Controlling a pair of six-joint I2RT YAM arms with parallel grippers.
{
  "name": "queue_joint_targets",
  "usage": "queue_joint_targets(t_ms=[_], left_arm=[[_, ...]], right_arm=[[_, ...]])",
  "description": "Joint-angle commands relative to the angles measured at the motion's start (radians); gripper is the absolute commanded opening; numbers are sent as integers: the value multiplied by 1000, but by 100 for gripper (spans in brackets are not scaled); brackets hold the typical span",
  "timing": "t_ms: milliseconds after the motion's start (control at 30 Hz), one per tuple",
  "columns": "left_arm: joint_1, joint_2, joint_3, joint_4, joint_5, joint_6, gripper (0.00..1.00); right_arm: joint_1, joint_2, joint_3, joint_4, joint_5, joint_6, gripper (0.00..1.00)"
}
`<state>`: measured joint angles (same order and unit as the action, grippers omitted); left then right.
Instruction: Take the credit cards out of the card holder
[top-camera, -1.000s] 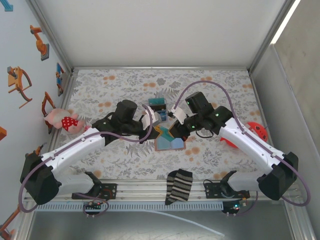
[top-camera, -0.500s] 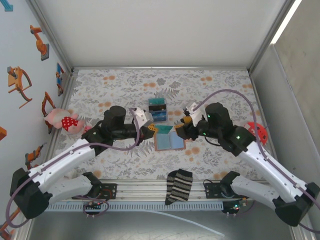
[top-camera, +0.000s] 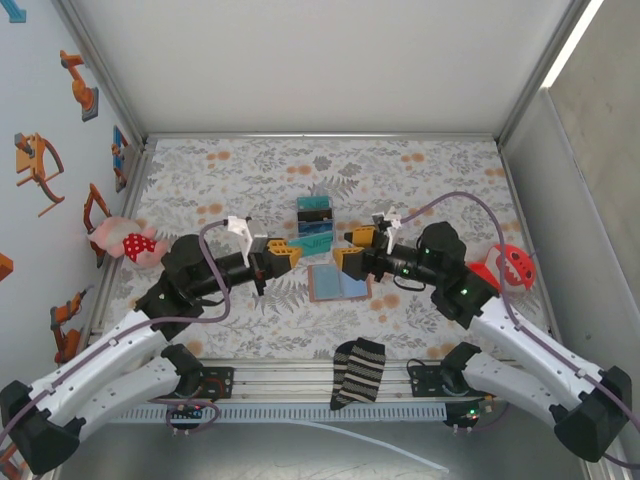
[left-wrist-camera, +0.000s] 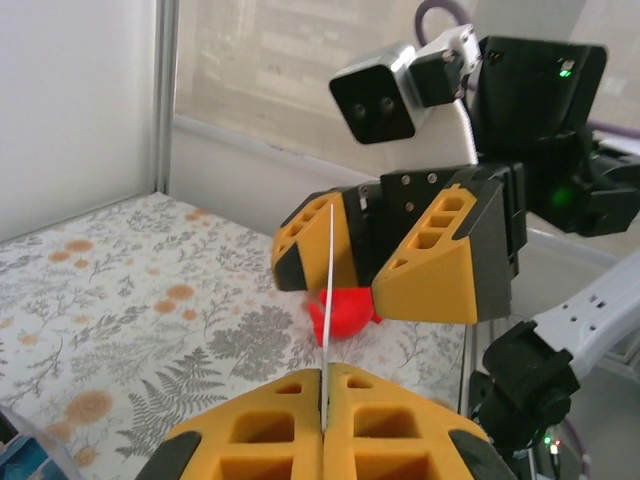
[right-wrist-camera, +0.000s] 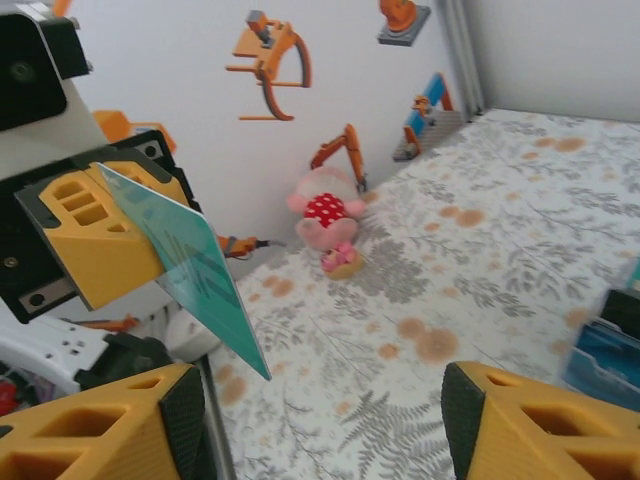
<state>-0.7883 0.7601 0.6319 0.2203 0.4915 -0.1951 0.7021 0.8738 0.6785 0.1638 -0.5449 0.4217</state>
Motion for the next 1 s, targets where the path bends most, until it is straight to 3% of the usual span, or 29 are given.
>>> queue_joint_targets(t_ms=[0,400,600,667,700,800,867,967], left_arm=[[1,-15,-26,86,22,-81,0],[0,21,-35,147,39,-134,0],[-1,36,-27,144,40,-162,0],[0,35,-17,117,34,-159,10],[1,34,-9,97,28,-153,20],[1,23,25,19,22,-110,31],[2,10,57,-45,20,-62,49],[2,0,124,-168,-4,19,60]], right_arm=[[3,53,46,129,-123,52,61],[4,144,92,223,-266,94,36],[4,114,89,199,-252,79,7],[4,99,92,163,-235,59,0],[4,90,93,142,-226,48,0],[4,67,101,67,-193,7,0],[4,52,111,2,-166,-21,0],[4,37,125,-80,-152,-64,0]])
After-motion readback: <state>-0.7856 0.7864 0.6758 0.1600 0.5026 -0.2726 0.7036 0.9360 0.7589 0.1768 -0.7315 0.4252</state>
